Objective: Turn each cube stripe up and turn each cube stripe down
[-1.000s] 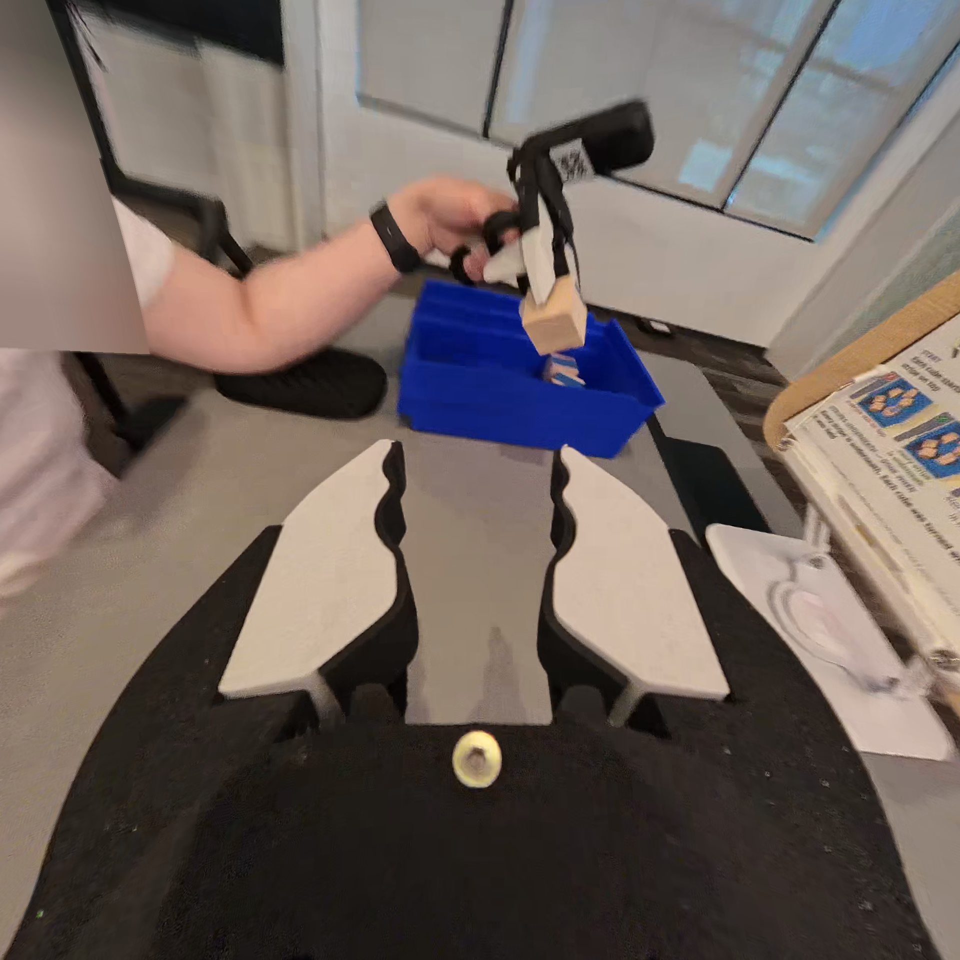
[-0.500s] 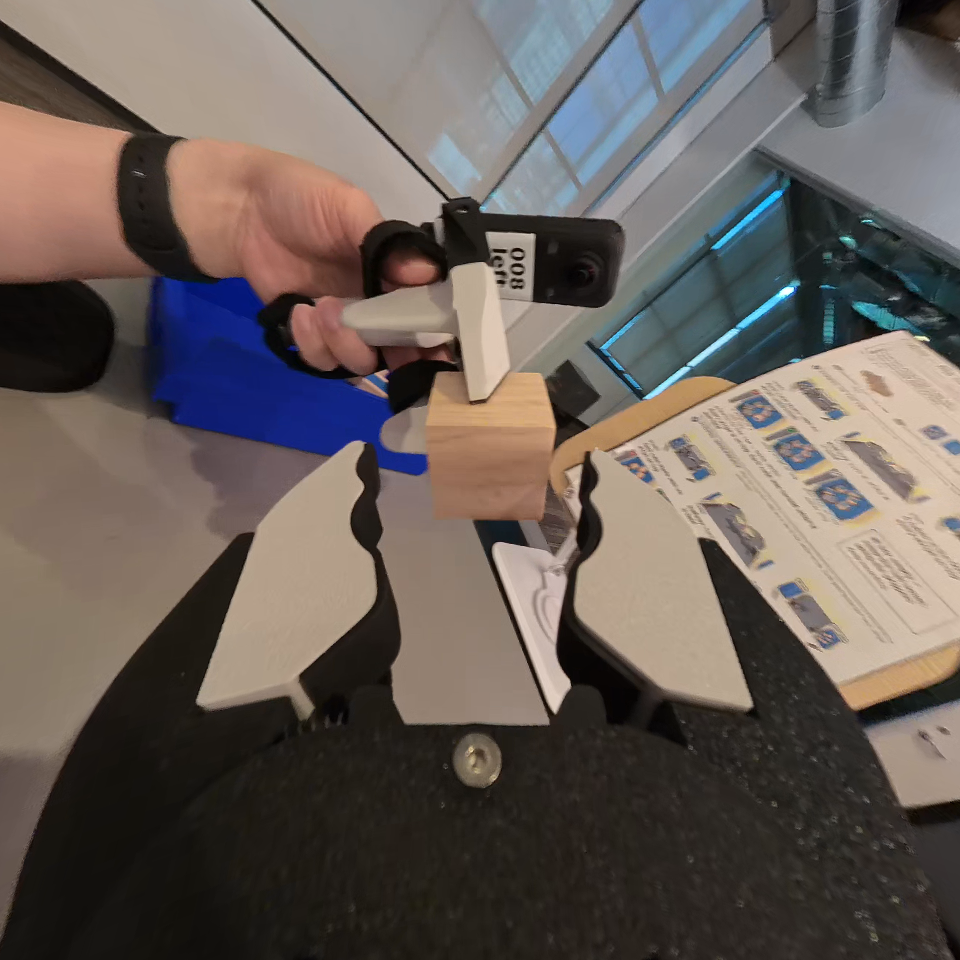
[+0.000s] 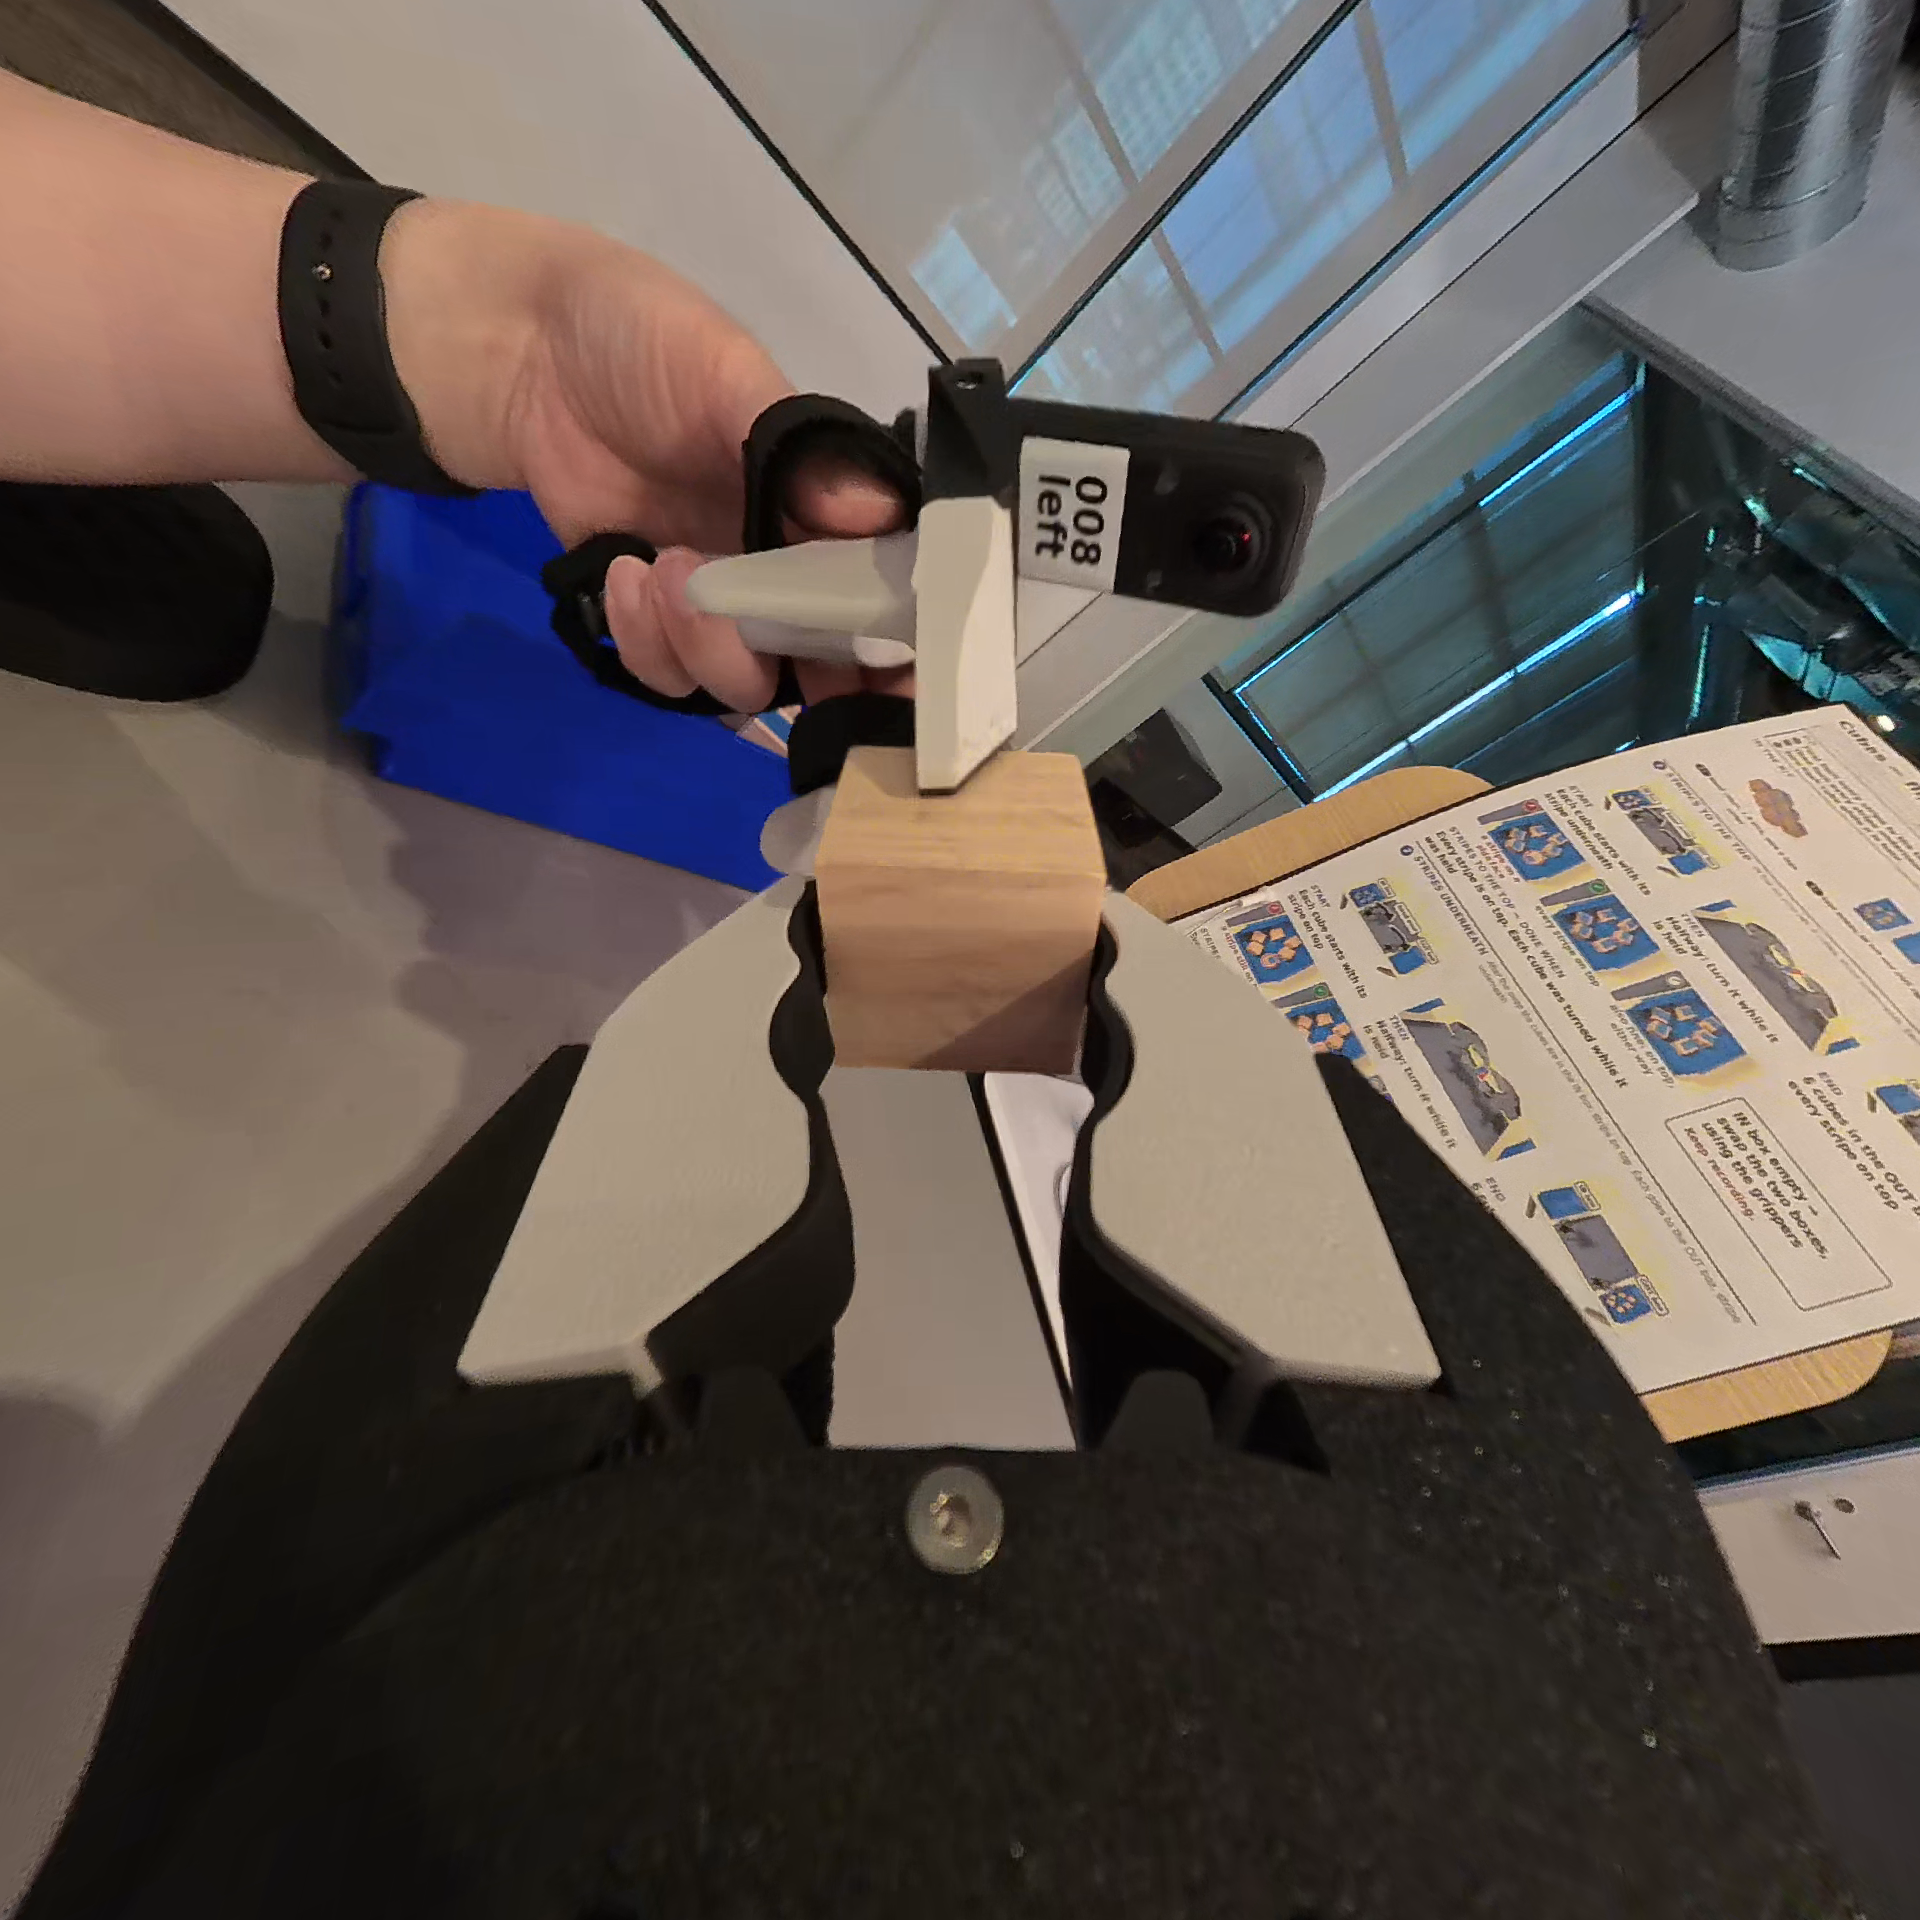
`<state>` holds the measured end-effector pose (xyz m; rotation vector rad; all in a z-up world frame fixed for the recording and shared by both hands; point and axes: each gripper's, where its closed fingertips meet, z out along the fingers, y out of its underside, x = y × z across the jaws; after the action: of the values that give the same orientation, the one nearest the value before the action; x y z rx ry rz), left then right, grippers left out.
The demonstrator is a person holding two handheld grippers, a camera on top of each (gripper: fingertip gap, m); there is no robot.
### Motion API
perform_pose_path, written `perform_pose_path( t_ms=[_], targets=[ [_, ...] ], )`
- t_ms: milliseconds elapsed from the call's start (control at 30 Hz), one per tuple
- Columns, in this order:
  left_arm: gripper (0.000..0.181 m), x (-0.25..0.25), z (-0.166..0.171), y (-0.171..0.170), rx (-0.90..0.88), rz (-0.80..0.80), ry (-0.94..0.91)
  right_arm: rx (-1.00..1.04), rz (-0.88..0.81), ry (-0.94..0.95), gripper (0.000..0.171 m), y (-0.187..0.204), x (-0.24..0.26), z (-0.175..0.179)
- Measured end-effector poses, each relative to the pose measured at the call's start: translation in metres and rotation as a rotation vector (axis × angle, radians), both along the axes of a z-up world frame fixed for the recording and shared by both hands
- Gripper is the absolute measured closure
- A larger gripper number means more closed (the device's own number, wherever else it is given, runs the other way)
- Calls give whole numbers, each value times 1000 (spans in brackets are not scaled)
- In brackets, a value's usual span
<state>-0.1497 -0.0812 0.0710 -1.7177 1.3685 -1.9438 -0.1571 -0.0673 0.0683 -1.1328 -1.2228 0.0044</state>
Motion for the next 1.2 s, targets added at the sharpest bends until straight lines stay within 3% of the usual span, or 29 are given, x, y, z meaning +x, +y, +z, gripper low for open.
perform_pose_path(
  t_ms=[33,200,333,433,533,633,767,1200],
  targets=[
    [140,-2,1,2,13,13,-1,-5,0,-3,125,0,2,1],
    [147,-14,7,16,36,73,-6,-34,-76,-110,125,9,43,10],
    [148,-22,0,30,141,154,63,-211,-327,-184,125,16,169,20],
    [148,-25,-13,41,235,220,153,-421,-654,-227,125,13,302,-16],
    [148,-26,-22,47,282,253,208,-686,-786,-306,125,0,379,-81],
    [148,-25,-26,46,272,247,227,-943,-773,-394,125,-11,397,-134],
    [148,-25,-28,47,272,246,238,-1149,-748,-577,125,-17,409,-168],
    [149,-23,-26,41,292,226,238,-1218,-579,-842,125,0,436,-196]
  ],
)
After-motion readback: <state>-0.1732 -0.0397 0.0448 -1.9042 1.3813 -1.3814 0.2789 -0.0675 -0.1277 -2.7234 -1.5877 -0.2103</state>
